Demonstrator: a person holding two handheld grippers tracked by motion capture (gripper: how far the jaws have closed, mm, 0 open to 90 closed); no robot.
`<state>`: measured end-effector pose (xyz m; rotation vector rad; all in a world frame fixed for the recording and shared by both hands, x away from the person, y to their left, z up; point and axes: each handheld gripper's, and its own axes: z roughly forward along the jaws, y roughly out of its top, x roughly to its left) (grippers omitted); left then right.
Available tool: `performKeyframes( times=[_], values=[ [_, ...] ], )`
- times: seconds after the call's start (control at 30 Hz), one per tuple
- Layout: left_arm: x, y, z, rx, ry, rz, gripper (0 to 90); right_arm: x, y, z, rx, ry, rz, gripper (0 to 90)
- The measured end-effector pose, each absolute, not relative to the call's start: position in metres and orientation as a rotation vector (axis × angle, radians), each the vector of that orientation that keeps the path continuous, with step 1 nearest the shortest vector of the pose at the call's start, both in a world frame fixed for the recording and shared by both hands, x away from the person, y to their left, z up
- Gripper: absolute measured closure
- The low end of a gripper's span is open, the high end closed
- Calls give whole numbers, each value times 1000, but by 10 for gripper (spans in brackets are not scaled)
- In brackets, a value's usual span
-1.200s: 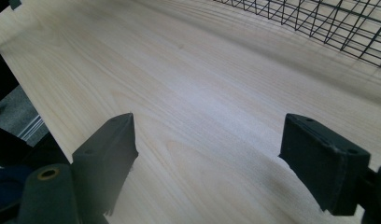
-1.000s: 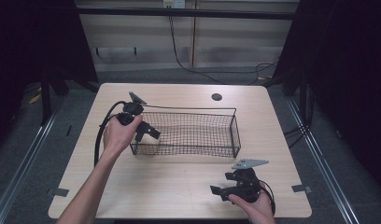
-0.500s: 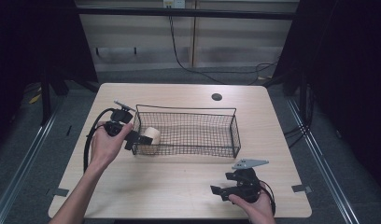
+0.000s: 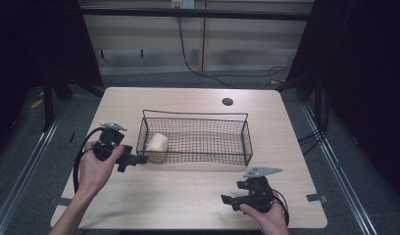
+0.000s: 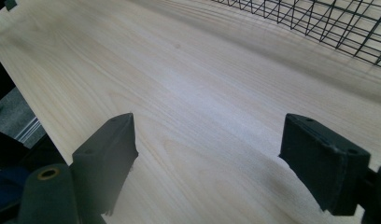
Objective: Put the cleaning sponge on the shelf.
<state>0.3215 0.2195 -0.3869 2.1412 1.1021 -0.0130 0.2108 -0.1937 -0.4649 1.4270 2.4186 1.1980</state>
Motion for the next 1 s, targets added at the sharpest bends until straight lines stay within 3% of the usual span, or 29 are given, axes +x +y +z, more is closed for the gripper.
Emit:
performKeyframes(
  times=[0.07, 0.17, 0.6, 1.0],
  values=[
    [316, 225, -390, 2158, 1119, 36, 194, 211, -194, -465, 1431, 2415, 1195, 180],
    [308, 234, -398, 2115, 1144, -30, 194, 211, -194, -465, 1432, 2417, 1193, 180],
    [265, 264, -423, 2069, 1232, 41, 195, 211, -194, -466, 1440, 2400, 1191, 181],
    [233, 273, -451, 2080, 1210, 90, 195, 214, -193, -471, 1450, 2376, 1145, 193]
  ],
)
